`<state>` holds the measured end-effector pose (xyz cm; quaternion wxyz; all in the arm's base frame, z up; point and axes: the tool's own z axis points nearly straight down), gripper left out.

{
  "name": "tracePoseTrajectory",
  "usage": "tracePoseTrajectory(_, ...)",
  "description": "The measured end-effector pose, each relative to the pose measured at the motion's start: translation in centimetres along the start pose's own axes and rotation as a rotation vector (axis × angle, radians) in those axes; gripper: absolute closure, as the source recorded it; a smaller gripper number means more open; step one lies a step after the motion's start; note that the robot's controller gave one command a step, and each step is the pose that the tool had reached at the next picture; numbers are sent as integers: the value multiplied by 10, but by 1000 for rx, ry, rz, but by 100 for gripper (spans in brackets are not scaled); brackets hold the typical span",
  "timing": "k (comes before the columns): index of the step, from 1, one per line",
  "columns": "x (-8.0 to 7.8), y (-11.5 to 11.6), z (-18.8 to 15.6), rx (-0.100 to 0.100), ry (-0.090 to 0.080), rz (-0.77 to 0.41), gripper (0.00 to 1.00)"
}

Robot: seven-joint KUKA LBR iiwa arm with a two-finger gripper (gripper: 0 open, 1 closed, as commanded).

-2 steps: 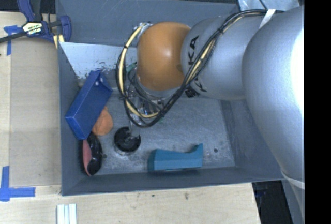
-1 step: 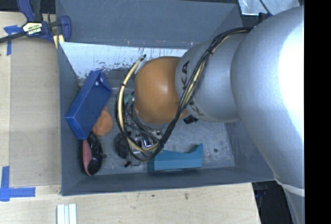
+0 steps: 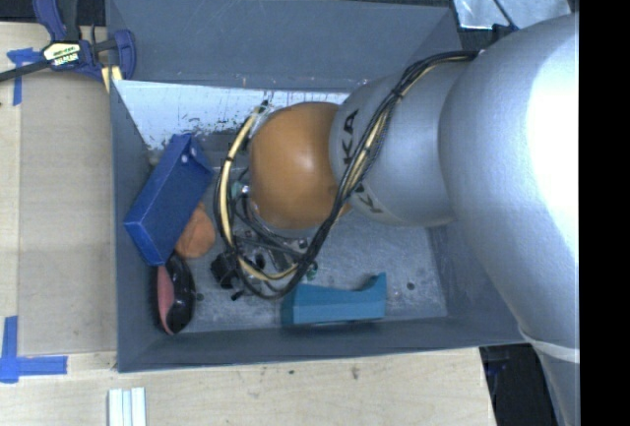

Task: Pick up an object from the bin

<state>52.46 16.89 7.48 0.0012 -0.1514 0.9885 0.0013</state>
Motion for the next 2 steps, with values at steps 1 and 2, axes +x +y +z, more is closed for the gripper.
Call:
tracePoseTrajectory(1, -4, -1, 0, 0, -2, -6, 100)
tracePoseTrajectory(2, -4, 19, -166, 2, -6, 21, 100)
